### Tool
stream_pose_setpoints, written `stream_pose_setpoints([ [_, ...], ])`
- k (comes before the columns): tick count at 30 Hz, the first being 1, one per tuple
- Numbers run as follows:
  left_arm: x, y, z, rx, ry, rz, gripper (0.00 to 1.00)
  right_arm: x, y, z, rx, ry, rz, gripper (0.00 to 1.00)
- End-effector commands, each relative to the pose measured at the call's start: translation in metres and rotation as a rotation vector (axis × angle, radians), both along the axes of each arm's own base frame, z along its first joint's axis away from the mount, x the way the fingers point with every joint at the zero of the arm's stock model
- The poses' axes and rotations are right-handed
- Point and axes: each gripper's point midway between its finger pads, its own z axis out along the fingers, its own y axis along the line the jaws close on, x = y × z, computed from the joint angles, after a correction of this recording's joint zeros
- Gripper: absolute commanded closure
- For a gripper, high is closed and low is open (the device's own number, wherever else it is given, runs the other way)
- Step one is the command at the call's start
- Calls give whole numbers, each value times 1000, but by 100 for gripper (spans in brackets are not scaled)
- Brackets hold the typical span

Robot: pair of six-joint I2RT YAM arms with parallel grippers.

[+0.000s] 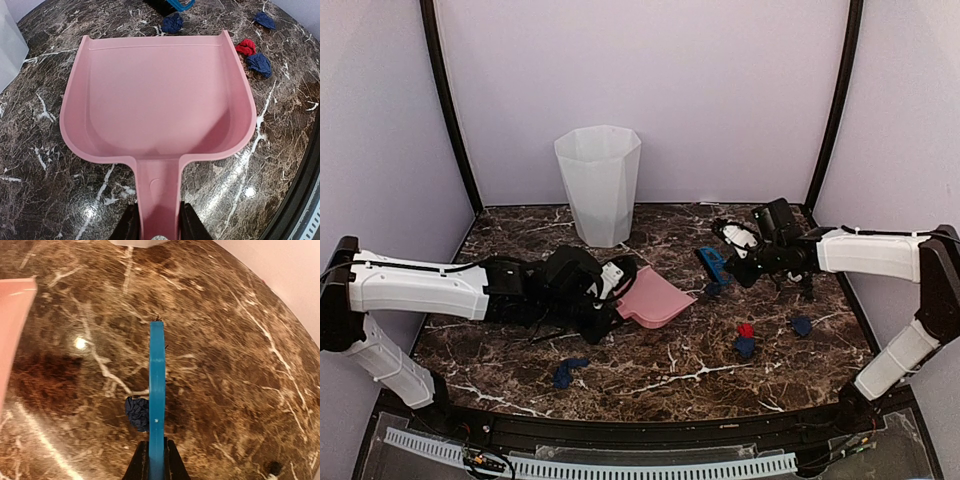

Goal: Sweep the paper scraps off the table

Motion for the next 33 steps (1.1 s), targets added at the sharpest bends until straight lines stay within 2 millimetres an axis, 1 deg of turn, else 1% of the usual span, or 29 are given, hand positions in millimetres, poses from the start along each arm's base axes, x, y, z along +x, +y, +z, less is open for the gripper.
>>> stream_pose_setpoints([
  [1, -4, 0, 13, -61, -15, 4, 100, -31, 42, 31, 217, 89, 185, 100],
  [3, -7, 2, 15, -72, -14, -1, 100, -25, 39, 52, 261, 19, 141, 100],
  [4, -9, 1, 16, -78, -12, -6, 100, -18, 34, 64, 279, -30, 90, 100],
  [6, -13, 1, 17, -87, -8, -20, 100, -5, 16, 79, 279, -103, -31, 100],
  [8, -17, -1, 16, -87, -5, -35, 100, 10, -13, 88, 239, -154, -187, 100],
  [10, -20, -4, 13, -78, 0, -47, 100, 20, -44, 93, 183, -199, -338, 100],
  [14, -24, -9, 6, -61, 6, -63, 100, 26, -102, 93, 39, -267, -582, 100],
  [17, -27, -12, 3, -62, 13, -71, 100, 27, -146, 88, -87, -301, -751, 100],
  [18, -27, -12, 1, -61, 16, -71, 100, 26, -165, 88, -159, -321, -827, 100],
  [19, -27, -13, 0, -61, 17, -73, 100, 24, -180, 84, -232, -326, -881, 100],
  [20, -28, -14, -2, -61, 19, -73, 100, 23, -193, 81, -285, -324, -923, 100],
  [22, -30, -15, -5, -59, 22, -79, 100, 24, -212, 74, -356, -309, -978, 100],
  [25, -30, -15, -7, -55, 24, -80, 100, 25, -229, 58, -406, -261, -1021, 100],
  [28, -31, -14, -9, -51, 25, -79, 100, 23, -240, 37, -467, -190, -1044, 100],
  [30, -31, -14, -11, -48, 23, -78, 100, 23, -245, 24, -495, -148, -1051, 100],
  [33, -31, -13, -13, -46, 24, -80, 100, 23, -243, 1, -496, -67, -1020, 100],
])
